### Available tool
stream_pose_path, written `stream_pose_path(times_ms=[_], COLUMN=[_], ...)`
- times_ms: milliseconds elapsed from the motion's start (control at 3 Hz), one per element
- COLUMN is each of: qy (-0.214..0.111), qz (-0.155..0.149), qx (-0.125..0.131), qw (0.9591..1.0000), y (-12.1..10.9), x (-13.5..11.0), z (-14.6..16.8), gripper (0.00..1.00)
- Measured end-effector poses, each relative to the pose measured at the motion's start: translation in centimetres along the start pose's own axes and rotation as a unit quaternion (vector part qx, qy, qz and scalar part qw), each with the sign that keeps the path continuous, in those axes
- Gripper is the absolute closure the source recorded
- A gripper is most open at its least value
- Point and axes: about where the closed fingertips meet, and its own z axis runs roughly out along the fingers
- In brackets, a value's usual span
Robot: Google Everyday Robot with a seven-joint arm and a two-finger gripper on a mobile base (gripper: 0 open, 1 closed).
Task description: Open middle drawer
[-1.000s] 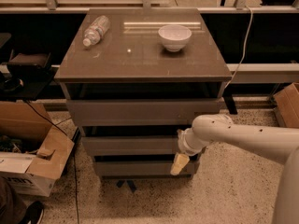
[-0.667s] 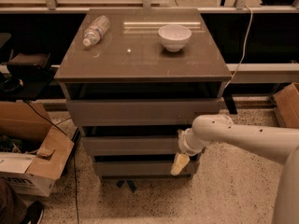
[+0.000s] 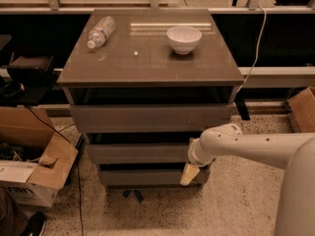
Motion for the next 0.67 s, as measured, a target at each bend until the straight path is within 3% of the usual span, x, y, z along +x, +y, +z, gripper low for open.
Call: stream_pose_path(times_ms=[667], qy=[-0.026], qz=[0.022], qx=[0.013], qw=[0.9994], y=[-2.7], x=[0.2], z=[2.9], gripper=[0.00])
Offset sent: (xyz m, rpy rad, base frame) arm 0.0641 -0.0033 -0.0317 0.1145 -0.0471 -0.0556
